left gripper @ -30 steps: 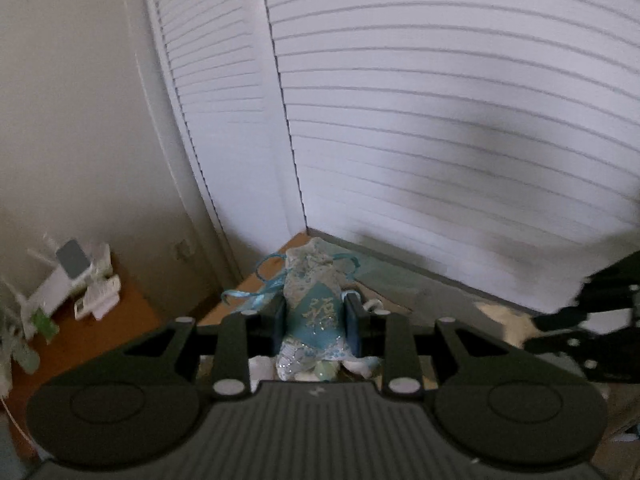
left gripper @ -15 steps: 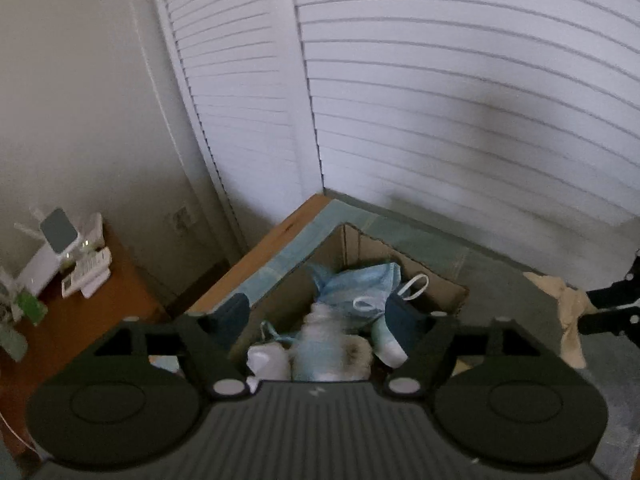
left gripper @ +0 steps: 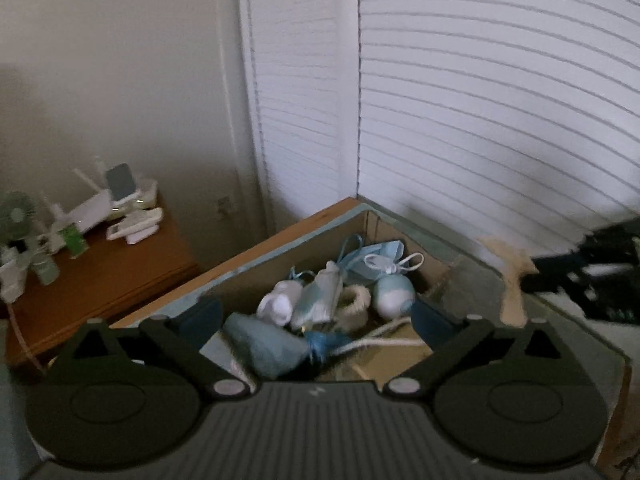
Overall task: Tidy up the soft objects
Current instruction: 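Carry the gift pouch into the box with the left gripper and release, then lower the cream cloth into the box and open the right gripper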
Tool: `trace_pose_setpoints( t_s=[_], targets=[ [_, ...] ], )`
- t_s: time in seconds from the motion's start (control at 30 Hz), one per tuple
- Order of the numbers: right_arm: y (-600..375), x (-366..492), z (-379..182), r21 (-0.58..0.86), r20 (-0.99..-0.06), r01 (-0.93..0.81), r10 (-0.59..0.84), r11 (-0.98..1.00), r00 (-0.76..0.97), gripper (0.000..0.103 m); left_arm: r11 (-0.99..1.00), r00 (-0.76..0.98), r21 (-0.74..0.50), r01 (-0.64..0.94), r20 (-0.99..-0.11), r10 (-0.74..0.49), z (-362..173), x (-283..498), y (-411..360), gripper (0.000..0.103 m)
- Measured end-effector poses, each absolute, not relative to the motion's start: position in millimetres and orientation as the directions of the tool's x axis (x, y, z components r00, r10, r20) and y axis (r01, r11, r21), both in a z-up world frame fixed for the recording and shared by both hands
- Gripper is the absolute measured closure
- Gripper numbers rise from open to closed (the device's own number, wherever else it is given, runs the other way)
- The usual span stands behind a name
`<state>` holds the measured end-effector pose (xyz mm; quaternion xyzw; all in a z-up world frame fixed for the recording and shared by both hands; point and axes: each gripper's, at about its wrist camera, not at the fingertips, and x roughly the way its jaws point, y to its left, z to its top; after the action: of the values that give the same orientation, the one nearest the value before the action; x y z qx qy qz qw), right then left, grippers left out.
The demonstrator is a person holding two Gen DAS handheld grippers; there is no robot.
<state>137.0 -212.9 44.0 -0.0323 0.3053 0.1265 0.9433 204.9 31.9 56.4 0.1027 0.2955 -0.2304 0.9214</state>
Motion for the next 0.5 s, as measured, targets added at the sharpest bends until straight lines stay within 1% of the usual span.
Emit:
trace_pose_setpoints(
  t_s=[0.17,0.37,0.43,0.47,0.5],
  targets=[
    [-200.6,152.0,54.4,0.019,-0.570,-0.300,0.257,0.954,0.780,0.083,0.908,0.780,0.065,0.414,-0.539,-0.317,50.4,153.6,43.2,0.001],
    [-172.7,179.1,67.4,0.013,-0.558,-0.387,0.328,0.922,0.762,0.083,0.955,0.793,-0.014,0.297,-0.554,-0.254,29.4,116.6,62.0,0.001],
    [-158.6,189.3,70.2,0.008,-0.555,-0.424,0.357,0.905,0.751,0.083,0.975,0.836,0.005,0.221,-0.516,-0.187,22.5,100.6,69.1,0.001],
    [-152.1,193.9,70.8,0.007,-0.554,-0.439,0.369,0.899,0.747,0.083,0.981,0.844,0.018,0.195,-0.512,-0.158,19.2,95.6,70.0,0.001],
    [-145.4,198.3,70.9,0.005,-0.553,-0.455,0.382,0.890,0.740,0.083,0.983,0.837,0.021,0.184,-0.527,-0.145,16.1,92.8,70.4,0.001]
  ],
)
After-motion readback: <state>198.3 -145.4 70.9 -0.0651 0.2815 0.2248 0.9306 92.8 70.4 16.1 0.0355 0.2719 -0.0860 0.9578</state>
